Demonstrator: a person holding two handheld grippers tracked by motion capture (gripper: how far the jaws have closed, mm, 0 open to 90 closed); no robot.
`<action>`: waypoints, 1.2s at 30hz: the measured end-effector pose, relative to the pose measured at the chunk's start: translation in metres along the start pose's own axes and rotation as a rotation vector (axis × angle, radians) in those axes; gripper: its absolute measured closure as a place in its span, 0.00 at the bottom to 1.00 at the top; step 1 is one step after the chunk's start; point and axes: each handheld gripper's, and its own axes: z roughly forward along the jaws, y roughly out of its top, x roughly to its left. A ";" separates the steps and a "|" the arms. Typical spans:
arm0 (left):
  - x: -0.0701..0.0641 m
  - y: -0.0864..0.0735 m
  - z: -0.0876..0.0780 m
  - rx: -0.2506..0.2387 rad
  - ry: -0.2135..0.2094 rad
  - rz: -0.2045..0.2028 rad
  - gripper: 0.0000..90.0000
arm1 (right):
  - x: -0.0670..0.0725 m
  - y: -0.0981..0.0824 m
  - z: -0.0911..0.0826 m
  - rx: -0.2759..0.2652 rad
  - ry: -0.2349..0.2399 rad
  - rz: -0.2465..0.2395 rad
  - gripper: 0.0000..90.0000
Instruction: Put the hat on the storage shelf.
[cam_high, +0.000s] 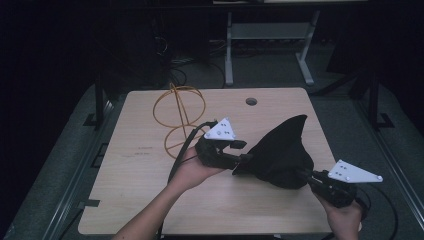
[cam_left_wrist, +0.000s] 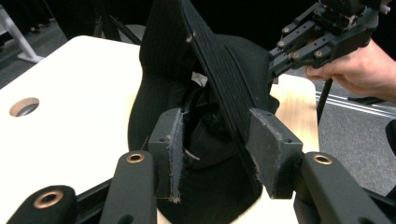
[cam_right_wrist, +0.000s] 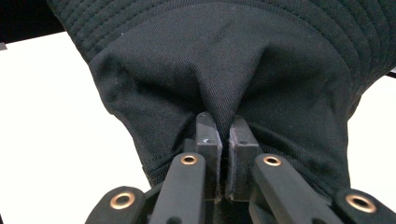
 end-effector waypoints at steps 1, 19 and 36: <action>0.001 -0.004 -0.004 0.001 0.005 -0.003 0.60 | -0.001 0.002 0.000 0.001 0.002 0.005 0.95; 0.012 -0.045 -0.028 0.000 0.033 -0.037 0.59 | -0.018 0.024 -0.009 -0.035 -0.022 0.038 0.95; 0.012 -0.088 -0.042 0.010 0.076 -0.059 0.56 | -0.031 0.069 -0.010 -0.065 -0.007 0.045 0.96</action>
